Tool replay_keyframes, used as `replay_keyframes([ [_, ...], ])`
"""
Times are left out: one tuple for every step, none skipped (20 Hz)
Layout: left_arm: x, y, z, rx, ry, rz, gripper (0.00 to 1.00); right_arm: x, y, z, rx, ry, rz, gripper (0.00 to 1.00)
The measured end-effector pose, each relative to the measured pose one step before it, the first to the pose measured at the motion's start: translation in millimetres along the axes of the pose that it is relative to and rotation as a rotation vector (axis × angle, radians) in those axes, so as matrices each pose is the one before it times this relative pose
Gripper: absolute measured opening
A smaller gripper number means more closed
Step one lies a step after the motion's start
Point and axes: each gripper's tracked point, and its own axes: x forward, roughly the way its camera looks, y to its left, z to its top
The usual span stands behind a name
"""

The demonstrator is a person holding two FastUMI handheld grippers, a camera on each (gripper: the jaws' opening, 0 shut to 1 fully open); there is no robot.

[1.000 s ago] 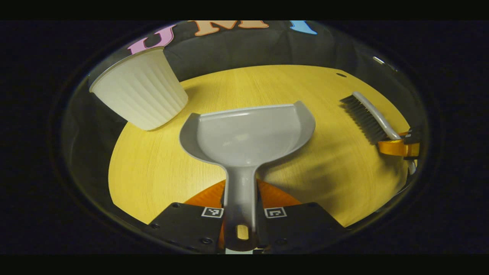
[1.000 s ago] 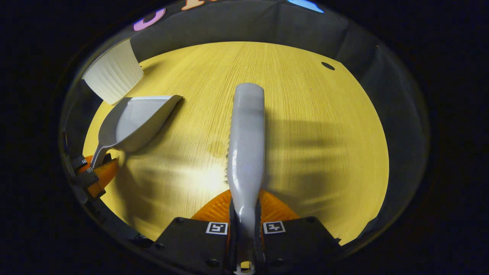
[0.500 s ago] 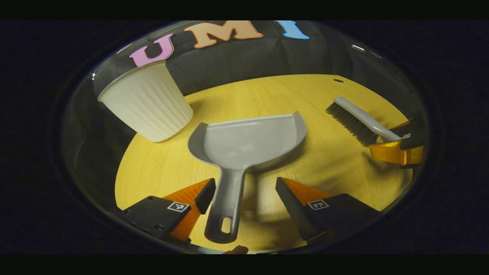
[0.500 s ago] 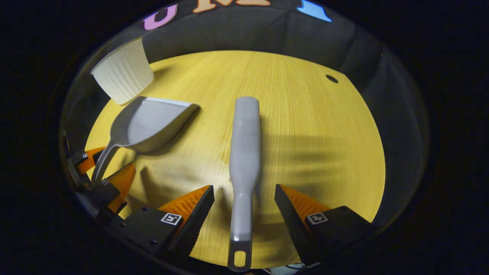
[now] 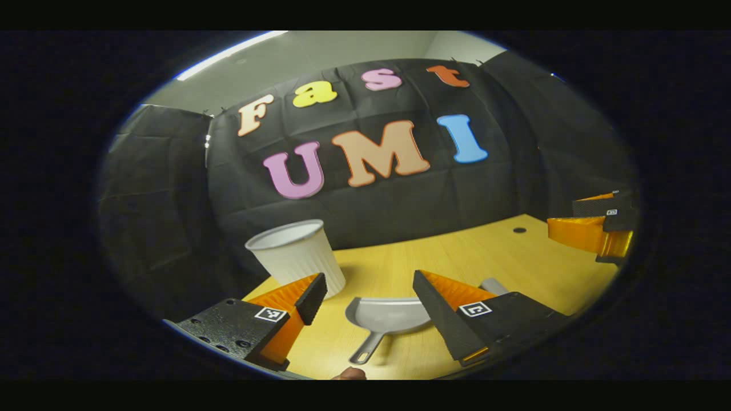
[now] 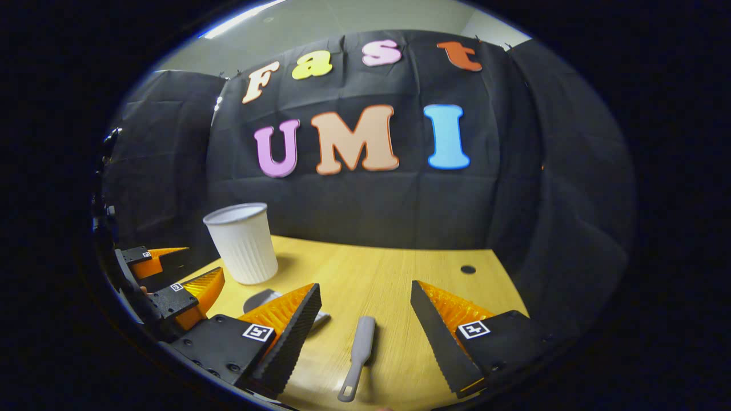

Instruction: Pick up the small broom and dustpan from the desktop, sweep the trash into the dustpan with the broom, and then empty the trash into the garbage bin.

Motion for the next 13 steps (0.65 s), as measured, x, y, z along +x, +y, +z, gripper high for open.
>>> replay_keyframes([
  [-8.59, -2.73, 19.79, -0.02767, -0.05144, -0.00152, 0.94, -0.03, 1.51, -8.27, -0.00925, -0.01985, -0.00574, 1.0],
  [-4.75, -3.58, 18.27, -0.03002, -0.04105, -0.01158, 0.93, 0.31, 0.38, -0.26, 0.00333, -0.03053, -0.00869, 1.0],
  [-0.46, -5.84, 14.97, -0.02479, -0.03927, -0.02371, 0.93, 2.43, 2.71, -2.26, 0.0072, -0.03004, -0.00717, 1.0],
  [-1.22, -3.22, 11.94, -0.01318, -0.03171, -0.01641, 0.92, 3.0, 1.77, -2.09, 0.01226, -0.03333, -0.0128, 1.0],
  [-2.6, -3.5, 11.74, -0.00869, -0.02189, -0.01596, 0.92, -1.38, -2.26, -1.04, 0.01409, -0.02502, -0.01936, 1.0],
  [1.83, -2.71, 8.03, -0.00176, -0.00991, -0.02063, 0.92, -0.23, -0.38, -2.5, 0.01212, -0.00676, -0.02211, 1.0],
  [3.32, 2.2, -0.04, 0.00247, -0.00318, -0.00689, 0.92, -3.19, 1.83, 1.41, 0.01446, -0.01113, -0.00771, 1.0],
  [2.54, 2.66, 3.36, 0.00506, -0.015, -0.00716, 0.93, -0.32, 1.8, 0.79, 0.00648, -0.0176, -0.00467, 1.0],
  [5.52, 3.65, 2.91, 0.00102, -0.00953, -0.00404, 0.93, -0.25, -3.79, 1.32, -0.00155, -0.01153, -0.01325, 1.0],
  [3.45, 1.94, 0.42, 0.00173, -0.00345, -0.01034, 0.92, -1.09, -3.26, 3.22, -0.00098, -0.00801, -0.0181, 1.0],
  [2.03, 0.53, 0.86, -0.0015, -0.00387, -0.00727, 0.92, -0.53, 0.0, -0.93, -0.00154, -0.00327, -0.00638, 1.0],
  [0.04, 2.13, 0.58, -0.00279, 0.00182, -0.00578, 0.92, -1.34, 1.08, 1.54, 0.00427, -0.00713, -0.00355, 1.0],
  [-2.18, 4.08, -0.91, -0.00269, 0.00106, -0.00717, 1.0, -0.85, 0.5, 2.66, 0.00182, -0.01064, 0.0007, 1.0],
])
